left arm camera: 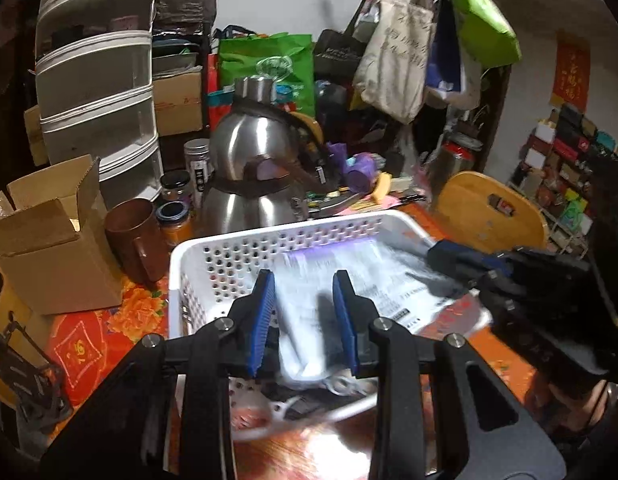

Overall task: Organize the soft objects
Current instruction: 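Carry the paper sheet into the white basket and release it, then move the left tool back and grasp the light blue pack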

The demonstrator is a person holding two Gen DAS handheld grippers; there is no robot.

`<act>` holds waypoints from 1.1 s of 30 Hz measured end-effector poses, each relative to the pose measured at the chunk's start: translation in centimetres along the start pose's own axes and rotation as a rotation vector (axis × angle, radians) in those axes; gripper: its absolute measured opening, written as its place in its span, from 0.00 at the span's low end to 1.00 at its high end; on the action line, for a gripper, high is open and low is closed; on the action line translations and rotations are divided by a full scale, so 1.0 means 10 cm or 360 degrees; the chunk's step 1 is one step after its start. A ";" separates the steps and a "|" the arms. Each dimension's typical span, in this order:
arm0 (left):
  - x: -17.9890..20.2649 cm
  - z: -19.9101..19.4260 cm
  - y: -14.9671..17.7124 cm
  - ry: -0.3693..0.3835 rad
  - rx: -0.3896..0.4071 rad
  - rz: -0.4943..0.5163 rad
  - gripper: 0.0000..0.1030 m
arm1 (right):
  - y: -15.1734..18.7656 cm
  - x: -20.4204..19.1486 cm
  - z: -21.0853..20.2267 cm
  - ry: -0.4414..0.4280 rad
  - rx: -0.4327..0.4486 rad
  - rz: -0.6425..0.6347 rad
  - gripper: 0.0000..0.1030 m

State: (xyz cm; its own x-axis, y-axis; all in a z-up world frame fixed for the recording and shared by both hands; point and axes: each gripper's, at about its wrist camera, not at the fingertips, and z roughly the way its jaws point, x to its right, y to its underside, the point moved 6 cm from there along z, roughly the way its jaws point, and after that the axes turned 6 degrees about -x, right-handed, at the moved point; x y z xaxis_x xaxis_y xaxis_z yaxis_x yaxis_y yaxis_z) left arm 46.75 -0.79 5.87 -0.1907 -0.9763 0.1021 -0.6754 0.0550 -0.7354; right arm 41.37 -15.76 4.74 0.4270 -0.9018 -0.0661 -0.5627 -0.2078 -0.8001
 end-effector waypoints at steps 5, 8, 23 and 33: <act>-0.20 0.28 0.10 -0.0056 -0.0057 -0.0068 0.70 | 0.12 0.09 0.21 0.0051 -0.0112 0.0026 0.36; -0.25 0.31 0.18 -0.0099 -0.0033 -0.0050 0.86 | 0.19 0.12 0.18 0.0070 -0.0089 0.0040 0.72; -0.19 -0.02 0.61 -0.0101 -0.0096 -0.0089 0.89 | 0.42 0.02 -0.13 0.0084 -0.0123 0.0071 0.74; 0.01 -0.94 1.91 -0.0122 -0.0193 -0.0147 0.89 | 1.54 -0.35 -0.97 0.0018 -0.0219 0.0056 0.79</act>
State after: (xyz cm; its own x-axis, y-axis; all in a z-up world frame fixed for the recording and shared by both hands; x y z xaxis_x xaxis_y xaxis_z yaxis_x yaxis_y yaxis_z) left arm 27.11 2.09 -1.91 -0.0717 -0.9913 0.1108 -0.7694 -0.0157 -0.6385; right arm 24.32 -19.46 -1.56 0.3976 -0.9136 -0.0855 -0.6695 -0.2251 -0.7079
